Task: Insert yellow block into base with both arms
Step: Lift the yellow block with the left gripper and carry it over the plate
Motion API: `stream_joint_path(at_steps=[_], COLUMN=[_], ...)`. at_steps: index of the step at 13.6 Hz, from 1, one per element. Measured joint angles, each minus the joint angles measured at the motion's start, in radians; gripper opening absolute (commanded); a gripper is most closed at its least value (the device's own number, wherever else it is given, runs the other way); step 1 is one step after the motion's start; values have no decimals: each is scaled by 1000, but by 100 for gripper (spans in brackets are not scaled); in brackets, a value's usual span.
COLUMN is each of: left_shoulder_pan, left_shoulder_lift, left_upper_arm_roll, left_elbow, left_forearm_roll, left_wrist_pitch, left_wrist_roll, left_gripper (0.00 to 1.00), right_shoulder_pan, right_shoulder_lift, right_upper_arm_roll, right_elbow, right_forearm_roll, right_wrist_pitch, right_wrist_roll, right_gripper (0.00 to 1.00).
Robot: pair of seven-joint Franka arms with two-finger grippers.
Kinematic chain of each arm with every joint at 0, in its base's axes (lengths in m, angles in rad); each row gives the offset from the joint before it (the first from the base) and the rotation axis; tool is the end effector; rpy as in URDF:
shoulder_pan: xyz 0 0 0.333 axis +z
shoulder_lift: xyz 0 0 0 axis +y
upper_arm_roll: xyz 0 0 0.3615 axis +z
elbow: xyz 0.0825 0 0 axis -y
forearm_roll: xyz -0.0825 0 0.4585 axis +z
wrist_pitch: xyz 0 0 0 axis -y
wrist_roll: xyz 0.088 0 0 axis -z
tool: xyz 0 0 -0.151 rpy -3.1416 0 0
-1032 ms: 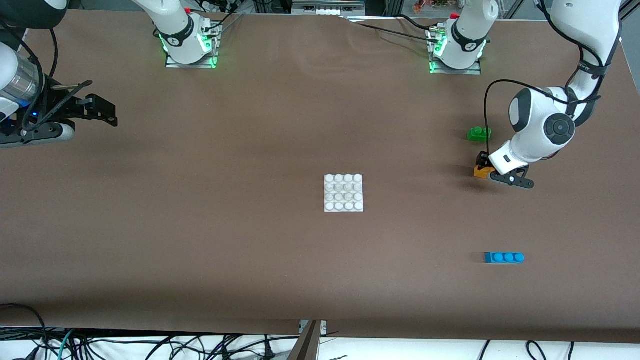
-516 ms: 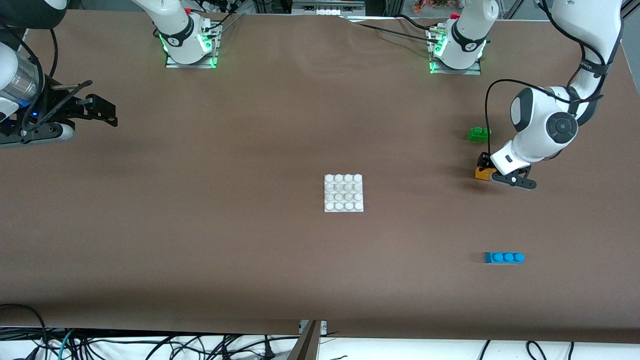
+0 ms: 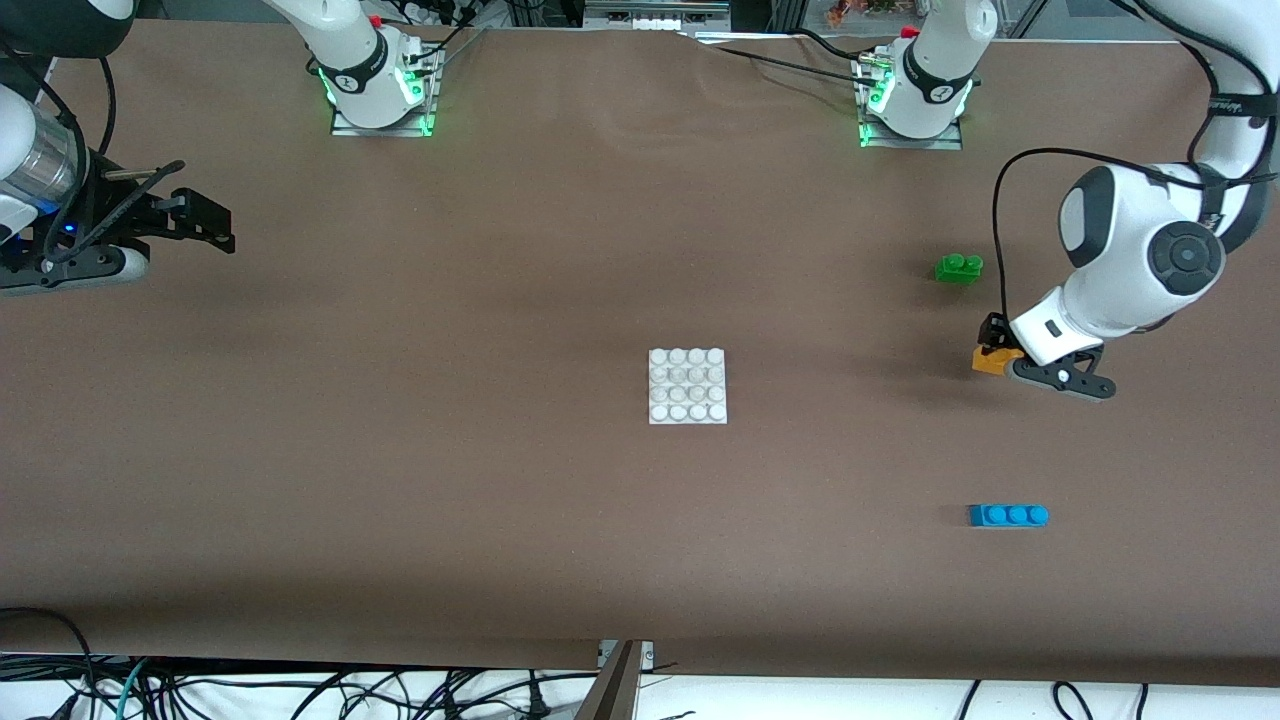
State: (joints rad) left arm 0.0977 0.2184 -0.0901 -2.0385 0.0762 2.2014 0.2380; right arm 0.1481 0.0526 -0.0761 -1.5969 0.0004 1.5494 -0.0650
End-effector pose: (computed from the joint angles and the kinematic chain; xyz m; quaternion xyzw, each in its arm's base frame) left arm 0.6455 0.0107 0.2864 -0.9900 0.1372 0.0294 0.0169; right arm 0.6357 0.0470 0.5769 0.9964 0.0683 -0.0499 0.0020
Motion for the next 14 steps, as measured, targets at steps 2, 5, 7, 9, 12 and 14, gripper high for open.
stream_joint_path(at_steps=[2, 5, 7, 9, 12, 14], left_shoulder_pan=[-1, -33, -113, -216, -372, -431], left_shoulder_lift=[2, 42, 109, 192, 330, 420], left_upper_arm_roll=[-58, -165, -178, -180, -177, -175], left_elbow=[90, 234, 330, 409, 509, 586], left_forearm_roll=[-4, -5, -6, -6, -6, -6], left_wrist_pitch=[-67, -147, -159, -160, -159, -159], left_wrist_roll=[-58, -232, -343, -484, -667, -739], left_gripper=[30, 30, 30, 30, 34, 34], right_shoulder_pan=[0, 0, 0, 0, 0, 0], right_shoulder_lift=[0, 0, 1, 1, 2, 2], right_upper_arm_roll=[-1, -2, -2, -3, -3, -3], right_elbow=[0, 0, 0, 0, -1, -1], right_forearm_roll=[0, 0, 0, 0, 0, 0], right_wrist_pitch=[0, 0, 0, 0, 0, 0], right_wrist_roll=[0, 0, 0, 0, 0, 0], right_gripper=[99, 99, 99, 99, 99, 99])
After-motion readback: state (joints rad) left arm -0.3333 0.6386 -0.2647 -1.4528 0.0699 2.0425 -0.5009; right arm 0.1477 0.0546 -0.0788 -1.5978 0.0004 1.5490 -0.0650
